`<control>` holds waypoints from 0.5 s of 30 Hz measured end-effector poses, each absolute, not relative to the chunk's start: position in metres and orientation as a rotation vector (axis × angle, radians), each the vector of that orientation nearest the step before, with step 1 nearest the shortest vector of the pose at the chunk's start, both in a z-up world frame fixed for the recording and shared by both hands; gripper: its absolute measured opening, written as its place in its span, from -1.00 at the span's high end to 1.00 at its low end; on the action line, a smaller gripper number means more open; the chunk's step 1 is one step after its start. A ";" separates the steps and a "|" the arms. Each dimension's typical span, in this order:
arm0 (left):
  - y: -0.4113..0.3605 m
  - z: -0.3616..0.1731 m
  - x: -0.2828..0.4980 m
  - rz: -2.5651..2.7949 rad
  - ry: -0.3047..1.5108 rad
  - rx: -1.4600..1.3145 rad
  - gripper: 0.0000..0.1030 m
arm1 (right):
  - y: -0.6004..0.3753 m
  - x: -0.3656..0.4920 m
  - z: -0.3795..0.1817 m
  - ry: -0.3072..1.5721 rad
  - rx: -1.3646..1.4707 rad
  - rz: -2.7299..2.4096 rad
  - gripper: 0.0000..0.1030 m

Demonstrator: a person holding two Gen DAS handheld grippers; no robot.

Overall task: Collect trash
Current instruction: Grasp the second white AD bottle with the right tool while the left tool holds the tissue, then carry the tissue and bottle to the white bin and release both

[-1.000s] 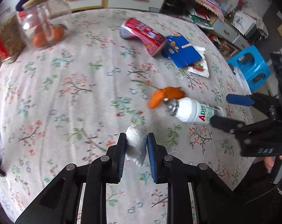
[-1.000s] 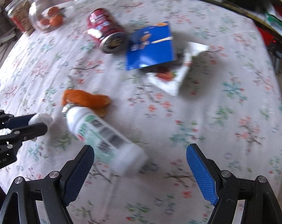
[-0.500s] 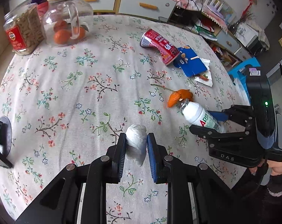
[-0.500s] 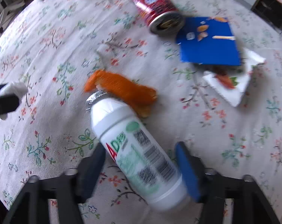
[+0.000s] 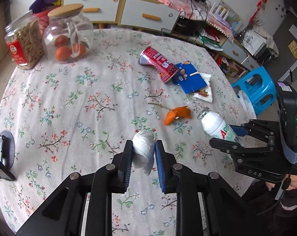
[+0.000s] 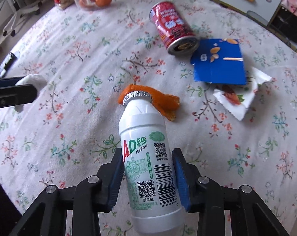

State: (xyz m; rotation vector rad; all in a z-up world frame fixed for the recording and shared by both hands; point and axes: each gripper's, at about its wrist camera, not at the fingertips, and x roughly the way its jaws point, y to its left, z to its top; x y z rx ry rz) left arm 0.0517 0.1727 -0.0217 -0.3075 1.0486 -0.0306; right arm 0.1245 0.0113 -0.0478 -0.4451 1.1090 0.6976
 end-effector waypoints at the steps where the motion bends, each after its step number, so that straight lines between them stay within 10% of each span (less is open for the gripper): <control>1: 0.169 -0.020 0.054 -0.033 1.046 -0.304 0.54 | 0.007 0.125 -0.045 1.106 -0.432 0.696 0.17; 15: 0.101 -0.017 0.098 -0.099 1.050 -0.261 0.54 | -0.114 0.152 -0.019 1.091 -0.268 0.492 0.17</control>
